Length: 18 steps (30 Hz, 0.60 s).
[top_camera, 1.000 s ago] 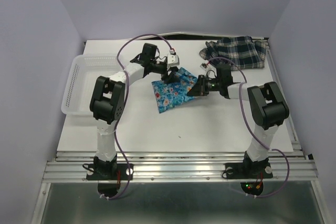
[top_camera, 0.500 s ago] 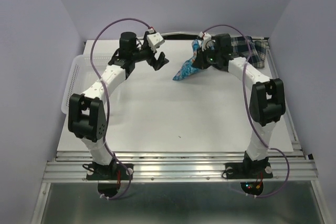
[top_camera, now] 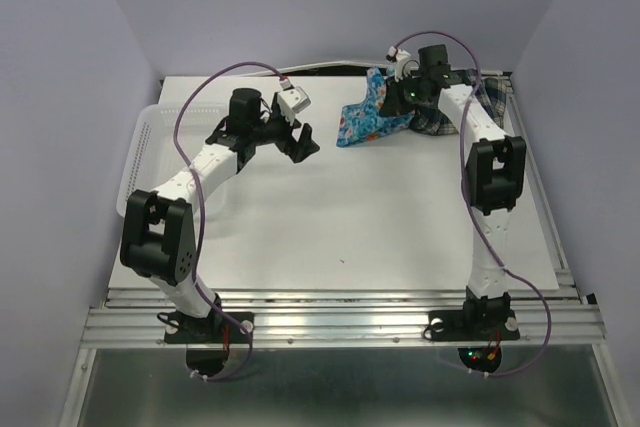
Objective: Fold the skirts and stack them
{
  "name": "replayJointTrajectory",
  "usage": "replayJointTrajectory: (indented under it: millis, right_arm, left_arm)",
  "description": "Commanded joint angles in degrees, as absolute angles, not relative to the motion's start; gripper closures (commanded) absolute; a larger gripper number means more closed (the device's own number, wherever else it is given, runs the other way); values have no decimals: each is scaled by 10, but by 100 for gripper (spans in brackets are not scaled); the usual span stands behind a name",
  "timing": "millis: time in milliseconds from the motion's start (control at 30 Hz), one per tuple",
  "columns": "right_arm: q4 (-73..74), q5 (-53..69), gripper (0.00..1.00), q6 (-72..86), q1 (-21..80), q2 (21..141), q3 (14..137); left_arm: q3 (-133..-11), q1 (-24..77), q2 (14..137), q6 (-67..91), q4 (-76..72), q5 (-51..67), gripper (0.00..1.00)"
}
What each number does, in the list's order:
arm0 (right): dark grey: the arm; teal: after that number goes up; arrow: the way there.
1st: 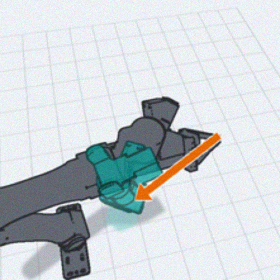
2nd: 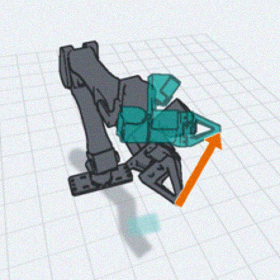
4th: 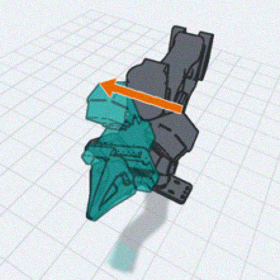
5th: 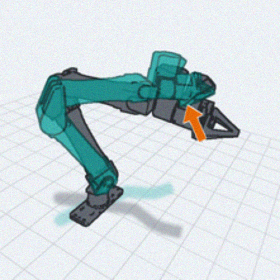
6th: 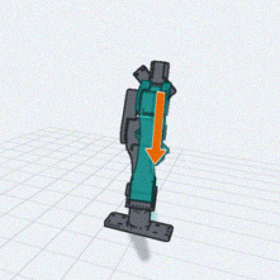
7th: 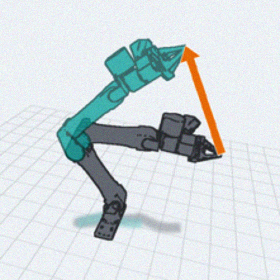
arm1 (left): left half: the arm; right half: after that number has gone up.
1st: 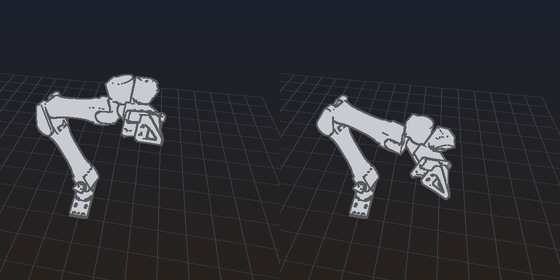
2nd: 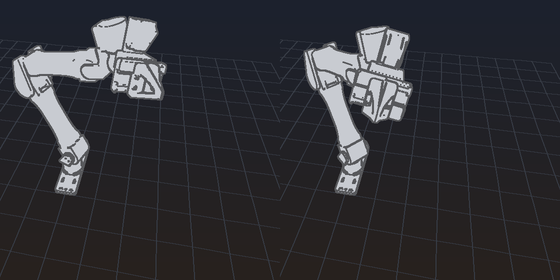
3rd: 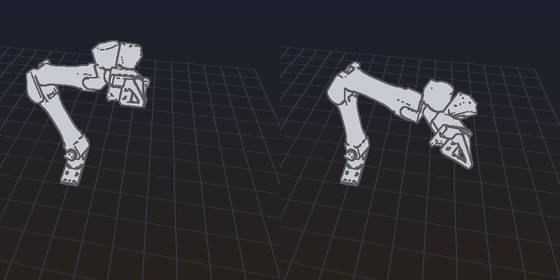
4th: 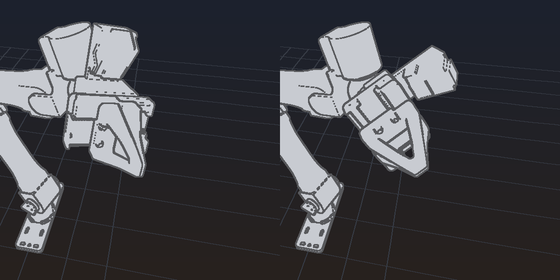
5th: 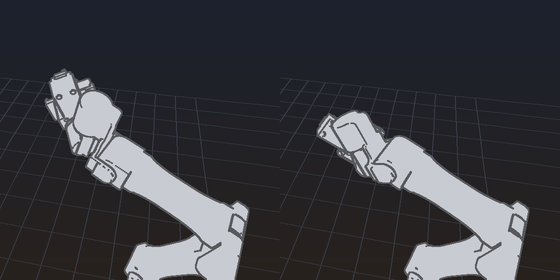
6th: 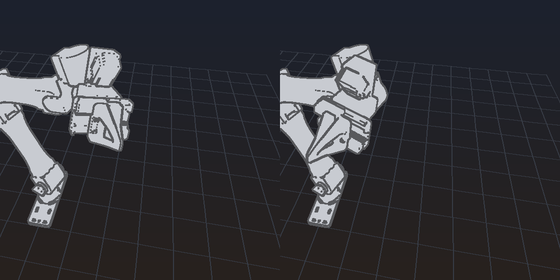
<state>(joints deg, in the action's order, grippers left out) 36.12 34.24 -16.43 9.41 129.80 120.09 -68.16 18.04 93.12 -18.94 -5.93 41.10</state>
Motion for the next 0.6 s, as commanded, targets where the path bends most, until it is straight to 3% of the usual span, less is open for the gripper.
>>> replayJointTrajectory:
  millis: [0,100,367,567]
  right_arm:
    - [380,416,99,-28,97,1244,1135]
    - [279,427,99,85,97,1141,946]
    - [189,403,99,222,91,946,609]
    - [179,414,99,224,68,920,514]
  left_arm:
    - [-676,182,913,-188,-82,382,1]
    - [-693,183,924,-206,-45,375,2]
    - [-741,201,976,-207,25,339,2]
    - [-716,271,976,-143,18,320,2]
